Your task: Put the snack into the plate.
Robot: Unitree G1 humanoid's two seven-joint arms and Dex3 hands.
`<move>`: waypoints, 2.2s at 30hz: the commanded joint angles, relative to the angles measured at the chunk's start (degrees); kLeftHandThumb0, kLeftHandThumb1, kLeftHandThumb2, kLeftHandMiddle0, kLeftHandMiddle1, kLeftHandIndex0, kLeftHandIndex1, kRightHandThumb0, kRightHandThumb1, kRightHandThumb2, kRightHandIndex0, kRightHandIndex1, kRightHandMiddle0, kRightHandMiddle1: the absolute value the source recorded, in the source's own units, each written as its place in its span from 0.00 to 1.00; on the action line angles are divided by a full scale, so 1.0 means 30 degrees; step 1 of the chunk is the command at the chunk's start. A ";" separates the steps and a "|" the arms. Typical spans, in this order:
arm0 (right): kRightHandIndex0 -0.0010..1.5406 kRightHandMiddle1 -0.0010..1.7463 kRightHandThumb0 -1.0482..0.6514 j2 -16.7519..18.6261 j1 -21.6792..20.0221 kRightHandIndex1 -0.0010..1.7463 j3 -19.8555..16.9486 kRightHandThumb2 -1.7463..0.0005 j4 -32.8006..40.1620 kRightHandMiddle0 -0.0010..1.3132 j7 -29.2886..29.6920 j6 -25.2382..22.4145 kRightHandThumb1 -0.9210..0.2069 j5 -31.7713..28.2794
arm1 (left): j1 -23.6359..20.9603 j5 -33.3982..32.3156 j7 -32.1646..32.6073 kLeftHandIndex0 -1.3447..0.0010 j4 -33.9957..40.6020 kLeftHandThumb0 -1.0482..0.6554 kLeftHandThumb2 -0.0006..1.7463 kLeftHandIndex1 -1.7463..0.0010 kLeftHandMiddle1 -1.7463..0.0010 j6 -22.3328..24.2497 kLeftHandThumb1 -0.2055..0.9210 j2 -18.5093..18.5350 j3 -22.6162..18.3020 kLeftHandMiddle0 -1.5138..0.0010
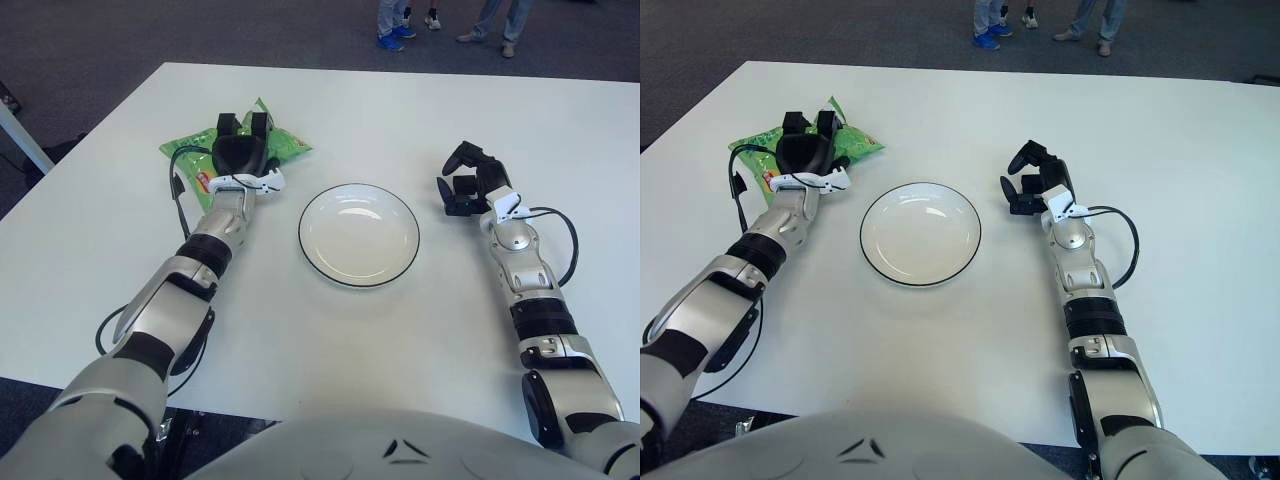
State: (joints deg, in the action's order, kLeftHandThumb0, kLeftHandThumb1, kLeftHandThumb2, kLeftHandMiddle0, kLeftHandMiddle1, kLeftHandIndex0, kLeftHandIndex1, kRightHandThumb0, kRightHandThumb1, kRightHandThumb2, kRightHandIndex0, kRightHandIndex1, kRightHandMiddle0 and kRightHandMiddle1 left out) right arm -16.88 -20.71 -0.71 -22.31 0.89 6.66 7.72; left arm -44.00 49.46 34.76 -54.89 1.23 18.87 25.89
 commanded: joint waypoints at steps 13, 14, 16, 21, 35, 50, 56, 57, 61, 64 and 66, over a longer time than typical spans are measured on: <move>0.85 1.00 0.34 0.0089 0.1103 1.00 0.0423 0.28 -0.0674 0.44 -0.0691 -0.1569 0.49 0.0299 | 0.0102 -0.0618 0.1331 0.42 -0.2844 0.62 0.94 0.00 0.27 -0.3491 0.09 0.0863 0.0625 0.31; 0.85 1.00 0.34 0.0091 0.1088 1.00 0.0435 0.28 -0.0701 0.44 -0.0691 -0.1586 0.49 0.0307 | 0.0033 -0.0727 0.1341 0.43 -0.2934 0.62 0.94 0.00 0.25 -0.3731 0.09 0.0928 0.0595 0.31; 0.85 1.00 0.34 0.0085 0.1085 1.00 0.0472 0.28 -0.0714 0.44 -0.0685 -0.1616 0.49 0.0343 | -0.0231 -0.1052 0.0993 0.45 -0.2358 0.62 0.94 0.00 0.22 -0.4389 0.10 0.1542 0.0372 0.32; 0.85 1.00 0.34 0.0044 0.1003 1.00 0.0501 0.28 -0.0967 0.44 -0.0696 -0.1472 0.49 0.0350 | -0.0220 -0.1931 -0.0438 0.50 -0.0040 0.62 0.94 0.00 0.13 -0.5067 0.15 0.2428 -0.0252 0.38; 0.85 1.00 0.34 0.0007 0.0883 1.00 0.0520 0.28 -0.1238 0.44 -0.0659 -0.1263 0.49 0.0330 | 0.1019 -0.2239 -0.2557 0.52 0.6883 0.62 0.95 0.00 0.08 -0.4093 0.16 0.3211 -0.1562 0.40; 0.85 1.00 0.34 -0.0051 0.0626 1.00 0.0549 0.26 -0.1798 0.46 -0.0702 -0.0846 0.52 0.0323 | 0.1390 -0.3611 -0.4889 0.52 0.9872 0.62 0.97 0.00 0.04 -0.6241 0.16 0.3612 -0.3090 0.42; 0.84 1.00 0.34 -0.0034 0.0588 1.00 0.0432 0.28 -0.1871 0.44 -0.0932 -0.1174 0.49 0.0084 | 0.1103 -0.4563 -0.4626 0.52 0.9602 0.62 0.97 0.00 0.03 -0.9229 0.16 0.3649 -0.3488 0.42; 0.84 1.00 0.34 -0.0031 0.0583 1.00 0.0424 0.28 -0.1877 0.44 -0.0947 -0.1180 0.49 0.0082 | 0.1067 -0.4609 -0.4633 0.52 0.9545 0.62 0.97 0.00 0.03 -0.9500 0.16 0.3631 -0.3533 0.42; 0.84 1.00 0.34 -0.0054 0.0513 1.00 0.0398 0.29 -0.2099 0.43 -0.0941 -0.1064 0.47 0.0140 | 0.0877 -0.4499 -0.4612 0.53 0.9520 0.62 0.96 0.00 0.03 -1.0416 0.18 0.3448 -0.3603 0.43; 0.84 1.00 0.35 -0.0010 0.0478 1.00 0.0451 0.29 -0.2124 0.43 -0.0751 -0.0983 0.47 0.0308 | 0.0894 -0.4326 -0.4846 0.54 1.0208 0.62 0.95 0.00 0.03 -1.0762 0.18 0.3379 -0.3614 0.43; 0.84 1.00 0.34 -0.0002 0.0478 1.00 0.0501 0.29 -0.2088 0.43 -0.0646 -0.0942 0.48 0.0420 | 0.0941 -0.4176 -0.5026 0.54 1.0642 0.62 0.95 0.00 0.04 -1.0936 0.18 0.3464 -0.3607 0.43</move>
State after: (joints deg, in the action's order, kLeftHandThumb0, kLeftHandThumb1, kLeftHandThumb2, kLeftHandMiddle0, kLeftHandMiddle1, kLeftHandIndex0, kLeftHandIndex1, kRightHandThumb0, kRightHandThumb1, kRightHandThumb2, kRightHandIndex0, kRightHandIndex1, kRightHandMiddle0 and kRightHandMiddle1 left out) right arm -17.37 -22.82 -0.32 -24.96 -0.48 6.94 7.77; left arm -40.16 36.43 20.25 -25.18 -30.30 28.97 15.75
